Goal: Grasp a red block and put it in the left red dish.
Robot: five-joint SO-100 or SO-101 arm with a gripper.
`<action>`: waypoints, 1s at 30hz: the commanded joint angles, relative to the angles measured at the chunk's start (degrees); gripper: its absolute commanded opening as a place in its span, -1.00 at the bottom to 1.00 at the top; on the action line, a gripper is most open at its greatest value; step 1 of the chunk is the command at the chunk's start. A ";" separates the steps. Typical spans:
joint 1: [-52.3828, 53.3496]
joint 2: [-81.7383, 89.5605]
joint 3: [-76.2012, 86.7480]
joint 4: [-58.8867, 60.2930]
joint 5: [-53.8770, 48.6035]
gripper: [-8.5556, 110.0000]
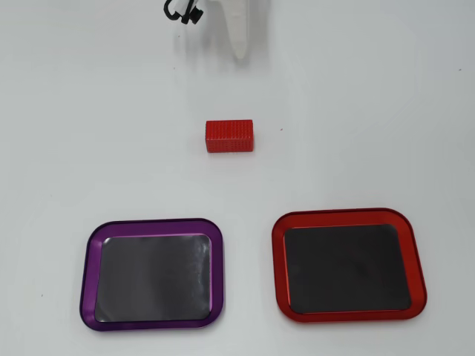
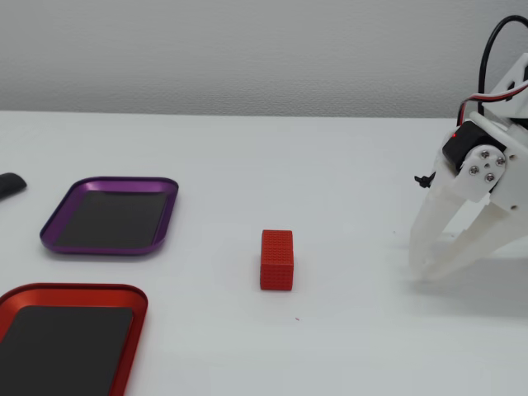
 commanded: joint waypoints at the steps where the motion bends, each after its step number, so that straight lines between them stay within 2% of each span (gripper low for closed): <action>1: 9.32 6.68 0.62 -4.57 -0.26 -0.86; 14: 9.32 6.59 -0.35 -4.66 -0.35 -0.86; 21: 8.61 4.31 -18.63 -6.50 -0.70 -0.86; 27: 7.21 -19.07 -30.67 -5.98 -5.71 -0.83; 30: 7.21 -34.45 -38.76 -5.89 -6.33 -0.70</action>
